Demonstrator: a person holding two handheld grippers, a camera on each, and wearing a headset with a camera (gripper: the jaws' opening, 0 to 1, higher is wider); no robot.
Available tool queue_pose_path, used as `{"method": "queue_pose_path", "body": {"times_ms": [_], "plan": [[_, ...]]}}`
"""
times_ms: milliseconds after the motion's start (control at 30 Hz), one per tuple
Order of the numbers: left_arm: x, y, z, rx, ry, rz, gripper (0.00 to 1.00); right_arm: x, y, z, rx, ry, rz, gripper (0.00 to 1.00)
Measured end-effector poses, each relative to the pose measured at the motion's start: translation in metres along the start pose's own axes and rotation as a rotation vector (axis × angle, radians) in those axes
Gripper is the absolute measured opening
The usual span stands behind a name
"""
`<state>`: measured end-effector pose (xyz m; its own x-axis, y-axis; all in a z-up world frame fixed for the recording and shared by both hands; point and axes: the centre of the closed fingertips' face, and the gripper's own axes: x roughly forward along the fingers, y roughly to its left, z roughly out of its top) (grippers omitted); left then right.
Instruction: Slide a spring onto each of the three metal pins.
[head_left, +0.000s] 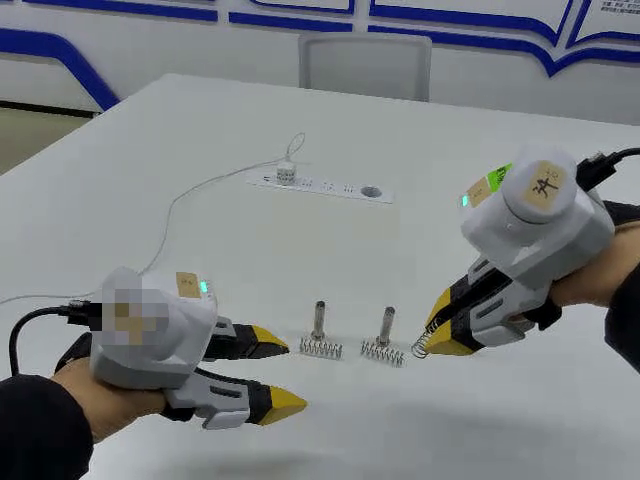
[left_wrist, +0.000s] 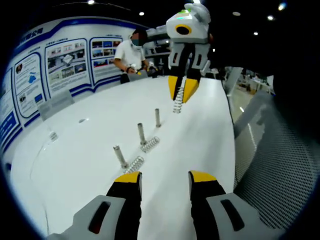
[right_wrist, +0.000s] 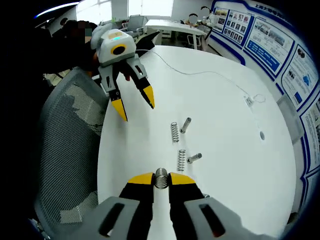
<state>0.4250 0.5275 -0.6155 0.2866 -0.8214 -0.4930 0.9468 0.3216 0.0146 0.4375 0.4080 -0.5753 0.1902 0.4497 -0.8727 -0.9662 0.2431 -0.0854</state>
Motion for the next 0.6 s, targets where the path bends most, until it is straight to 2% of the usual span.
{"method": "queue_pose_path", "body": {"times_ms": [133,333,600], "plan": [[-0.002,0.001,0.000,-0.013,-0.012,0.019,0.40,-0.010,-0.014,-0.007,0.012,0.024,-0.025,0.12],[-0.002,0.001,-0.001,-0.038,-0.023,0.037,0.43,-0.025,-0.040,-0.024,0.021,0.093,-0.086,0.12],[-0.001,0.001,0.000,-0.045,-0.029,0.053,0.47,-0.018,-0.061,-0.036,0.050,0.139,-0.105,0.12]]}}
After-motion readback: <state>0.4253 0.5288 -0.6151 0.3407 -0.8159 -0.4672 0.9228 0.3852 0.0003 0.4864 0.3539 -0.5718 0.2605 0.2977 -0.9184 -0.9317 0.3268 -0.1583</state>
